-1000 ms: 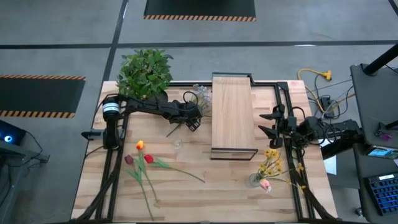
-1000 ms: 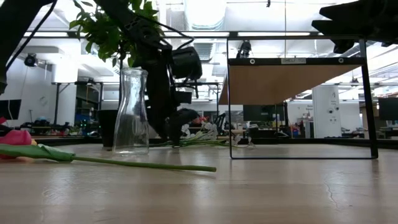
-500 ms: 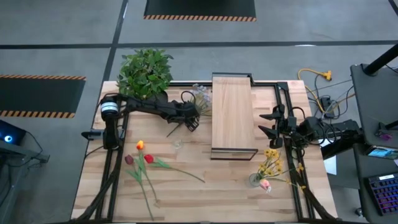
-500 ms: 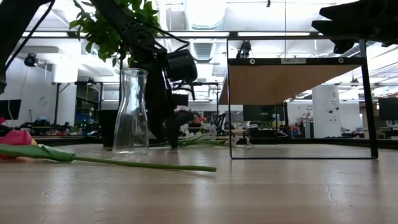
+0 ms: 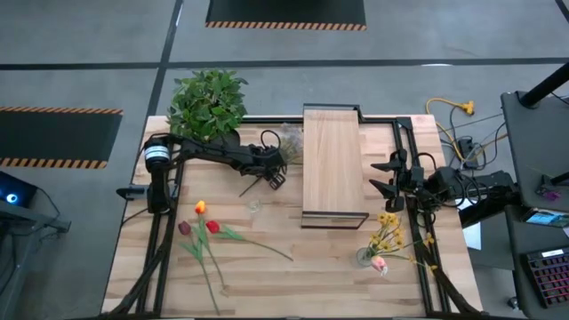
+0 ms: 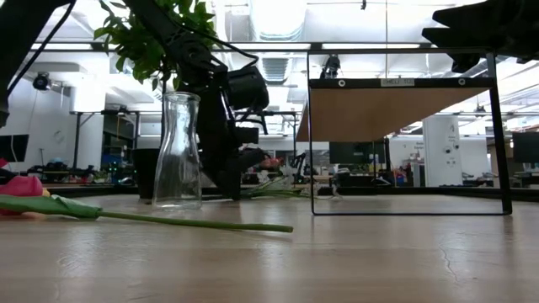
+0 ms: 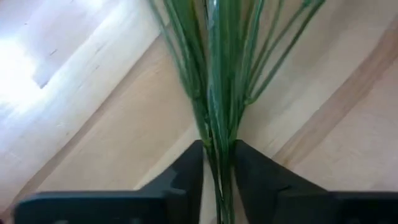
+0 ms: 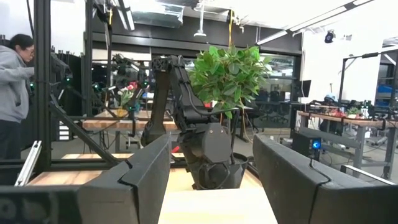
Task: Pick and place flowers into a vace then onto a shelf
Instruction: Put the white flower into the left transparent glass vase
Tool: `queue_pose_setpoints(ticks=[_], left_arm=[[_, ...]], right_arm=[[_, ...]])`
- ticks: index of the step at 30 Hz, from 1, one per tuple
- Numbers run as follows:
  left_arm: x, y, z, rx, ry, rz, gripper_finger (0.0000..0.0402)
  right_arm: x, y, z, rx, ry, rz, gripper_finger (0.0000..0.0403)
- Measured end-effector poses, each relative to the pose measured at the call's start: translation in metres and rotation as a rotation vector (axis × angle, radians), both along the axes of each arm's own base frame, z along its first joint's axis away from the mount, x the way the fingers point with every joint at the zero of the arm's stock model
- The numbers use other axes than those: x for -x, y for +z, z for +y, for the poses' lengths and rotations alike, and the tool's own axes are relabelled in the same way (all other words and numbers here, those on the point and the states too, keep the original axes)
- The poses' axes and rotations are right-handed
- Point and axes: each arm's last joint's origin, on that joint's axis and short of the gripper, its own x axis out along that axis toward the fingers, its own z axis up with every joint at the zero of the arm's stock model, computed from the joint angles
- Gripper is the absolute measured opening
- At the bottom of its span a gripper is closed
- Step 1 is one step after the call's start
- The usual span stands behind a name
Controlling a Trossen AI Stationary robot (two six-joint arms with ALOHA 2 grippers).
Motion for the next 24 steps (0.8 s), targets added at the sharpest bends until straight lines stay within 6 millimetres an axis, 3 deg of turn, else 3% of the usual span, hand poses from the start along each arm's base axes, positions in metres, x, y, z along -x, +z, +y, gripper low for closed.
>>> queue_pose_setpoints(ticks=[5,14,24], left_arm=[[0.001,0.001,0.0,-0.002,0.0,0.004,0.0008],[0.007,0.011,-0.001,-0.011,-0.001,0.017,0.0002],[0.013,0.044,-0.003,-0.047,-0.004,-0.074,0.0001]], right_arm=[[0.0,0.0,0.0,0.0,0.0,0.001,0.0219],[0.0,0.0,0.0,0.0,0.0,0.003,0.0219],[0.0,0.0,0.0,0.001,0.0,0.002,0.0219]])
